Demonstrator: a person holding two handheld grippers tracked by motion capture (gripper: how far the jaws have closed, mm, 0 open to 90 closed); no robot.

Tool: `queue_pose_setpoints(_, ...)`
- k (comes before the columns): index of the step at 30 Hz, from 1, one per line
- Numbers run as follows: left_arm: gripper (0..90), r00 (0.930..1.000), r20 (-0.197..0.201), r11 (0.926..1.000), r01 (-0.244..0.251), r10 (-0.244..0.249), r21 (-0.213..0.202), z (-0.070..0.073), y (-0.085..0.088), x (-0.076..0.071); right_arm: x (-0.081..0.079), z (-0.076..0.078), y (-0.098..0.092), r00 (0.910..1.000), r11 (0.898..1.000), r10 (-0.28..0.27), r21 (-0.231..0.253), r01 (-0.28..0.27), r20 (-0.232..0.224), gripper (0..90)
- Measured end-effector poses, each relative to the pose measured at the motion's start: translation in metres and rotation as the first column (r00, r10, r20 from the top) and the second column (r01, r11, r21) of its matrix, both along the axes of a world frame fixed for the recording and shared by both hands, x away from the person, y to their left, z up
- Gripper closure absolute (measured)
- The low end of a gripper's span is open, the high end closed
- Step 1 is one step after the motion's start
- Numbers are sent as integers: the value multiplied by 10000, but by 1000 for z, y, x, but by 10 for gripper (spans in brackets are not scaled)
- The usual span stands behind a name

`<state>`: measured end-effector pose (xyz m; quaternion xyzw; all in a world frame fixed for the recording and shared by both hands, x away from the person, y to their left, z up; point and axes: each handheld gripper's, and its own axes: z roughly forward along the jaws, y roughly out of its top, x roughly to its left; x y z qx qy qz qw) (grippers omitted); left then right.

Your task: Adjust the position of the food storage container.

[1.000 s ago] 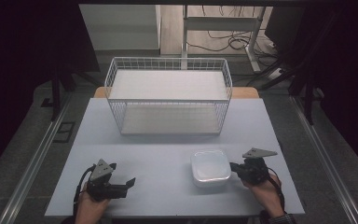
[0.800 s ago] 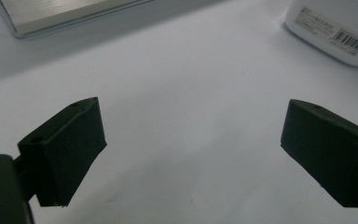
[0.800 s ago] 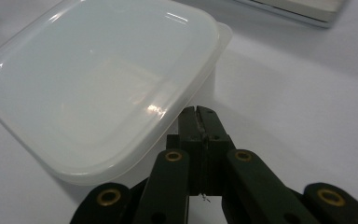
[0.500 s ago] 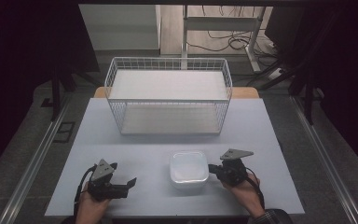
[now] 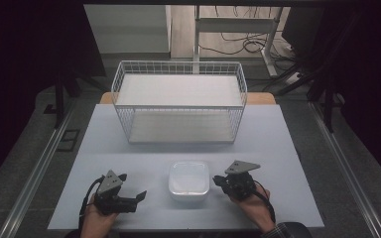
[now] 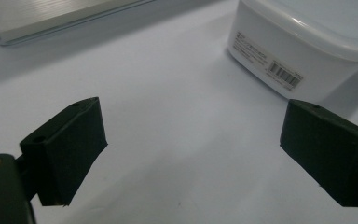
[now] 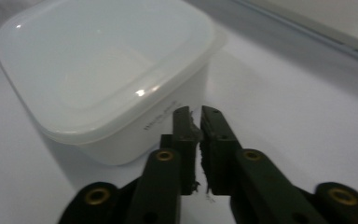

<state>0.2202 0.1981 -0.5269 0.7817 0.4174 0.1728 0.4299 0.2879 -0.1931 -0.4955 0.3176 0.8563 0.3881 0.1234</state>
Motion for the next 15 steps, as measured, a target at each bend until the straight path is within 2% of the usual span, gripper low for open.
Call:
queue_pose_setpoints(3,52,9994,206,9995,265,-269,175,-1,-4,0,-1,2,-9,9994,9998,-174,-19,174,297,652)
queue_pose_setpoints(5,49,9993,210,9994,297,-301,193,-1,-4,0,-1,2,-14,9990,9997,-230,18,230,371,553)
queue_pose_setpoints(8,44,9996,121,9997,248,-249,71,-1,-3,0,0,1,-22,9998,9992,32,395,-40,185,355)
queue_pose_setpoints(10,37,9995,101,9995,302,-301,-105,-2,-1,1,1,-2,-26,9995,9984,181,526,-194,261,204)
queue_pose_setpoints(12,36,9994,98,9994,319,-318,-126,-2,-2,1,2,-6,-27,9996,9991,243,353,-248,142,116)
queue_pose_setpoints(15,35,9995,17,9994,325,-325,-87,-2,-3,1,4,-12,-29,9997,9996,244,172,-243,-50,70)
